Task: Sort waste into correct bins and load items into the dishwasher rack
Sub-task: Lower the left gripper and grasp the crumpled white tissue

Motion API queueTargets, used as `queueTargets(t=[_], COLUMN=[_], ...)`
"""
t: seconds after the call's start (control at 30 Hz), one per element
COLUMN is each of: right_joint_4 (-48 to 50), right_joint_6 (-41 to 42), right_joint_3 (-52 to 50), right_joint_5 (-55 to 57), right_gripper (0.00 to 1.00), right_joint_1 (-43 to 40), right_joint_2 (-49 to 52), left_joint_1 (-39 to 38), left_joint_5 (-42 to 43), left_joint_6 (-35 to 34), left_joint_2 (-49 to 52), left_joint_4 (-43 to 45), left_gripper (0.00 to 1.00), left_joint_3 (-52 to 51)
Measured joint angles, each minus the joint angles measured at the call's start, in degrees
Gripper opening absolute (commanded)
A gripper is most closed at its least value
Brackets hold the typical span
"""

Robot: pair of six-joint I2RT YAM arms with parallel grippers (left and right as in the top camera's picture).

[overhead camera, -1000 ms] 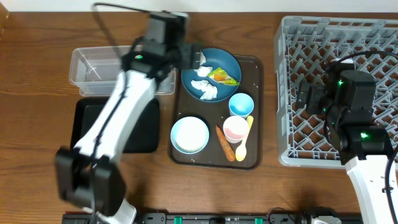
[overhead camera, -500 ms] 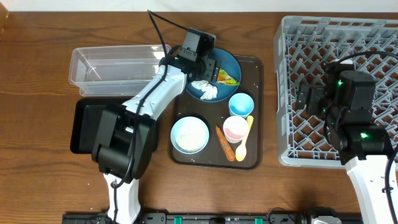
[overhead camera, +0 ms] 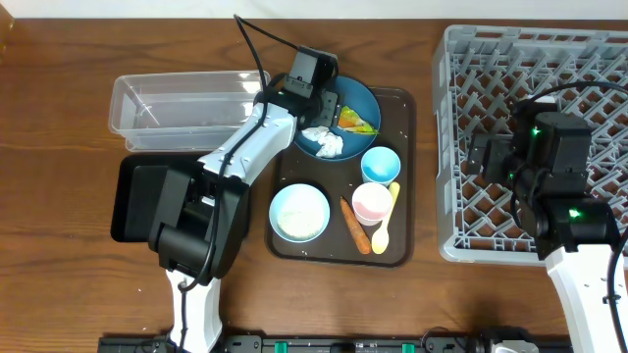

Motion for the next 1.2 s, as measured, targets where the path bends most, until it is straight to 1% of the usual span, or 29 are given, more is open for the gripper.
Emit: queueTargets(t=[0.17, 0.27, 0.43, 0.57, 0.63, 0.8, 0.93, 0.97, 1.0, 1.03, 1.1, 1.2], right_joint_4=[0.0, 0.0, -0.2, -0.2, -0.2, -0.3, -0.4, -0.4, -0.4, -0.4, -0.4, -0.4], right_joint_6=[0.0, 0.0, 0.0, 0.0, 0.0, 0.0, 0.0, 0.0, 0.0, 0.0, 0.0, 0.0], right_joint_3=[0.0, 0.0, 0.0, 0.0, 0.0, 0.0, 0.0, 0.0, 0.0, 0.0, 0.0, 0.0], right_joint_5=[0.0, 0.0, 0.0, 0.0, 0.0, 0.0, 0.0, 0.0, 0.0, 0.0, 0.0, 0.0], right_gripper=[0.99, 0.99, 0.99, 0.99, 0.99, 0.99, 0.99, 0.99, 0.99, 0.99, 0.99, 0.99], right_joint_1=[0.0, 0.0, 0.0, 0.0, 0.0, 0.0, 0.0, 0.0, 0.0, 0.0, 0.0, 0.0], right_joint_2=[0.0, 0.0, 0.0, 0.0, 0.0, 0.0, 0.0, 0.0, 0.0, 0.0, 0.0, 0.0], left_joint_1=[0.0, 0.0, 0.0, 0.0, 0.0, 0.0, 0.0, 0.0, 0.0, 0.0, 0.0, 0.0], left_joint_5=[-1.3, -1.9, -2.3, -2.5, -2.5, -2.5, -2.5, -2.5, -2.5, -2.5, -2.5, -2.5], left_joint_6=[0.0, 0.0, 0.0, 0.0, 0.0, 0.4, 0.7, 0.6, 0.8, 0.8, 0.8, 1.0], left_joint_2=[0.4, 0.5, 0.5, 1.2, 1.7, 2.4, 2.4, 2.4, 2.4, 2.4, 2.4, 2.3], left_joint_4=[1.6, 2.2, 2.4, 2.4, 2.4, 2.3, 2.2, 2.1, 2.1, 2.2, 2.1, 2.1], left_gripper=[0.73, 0.69, 0.69, 0.58, 0.48, 0.38, 0.19, 0.19, 0.13, 0.1, 0.07, 0.06], left_joint_3=[-0.1, -0.1, -0.1, -0.1, -0.1, -0.3, -0.3, -0.3, -0.3, -0.3, -0.3, -0.3])
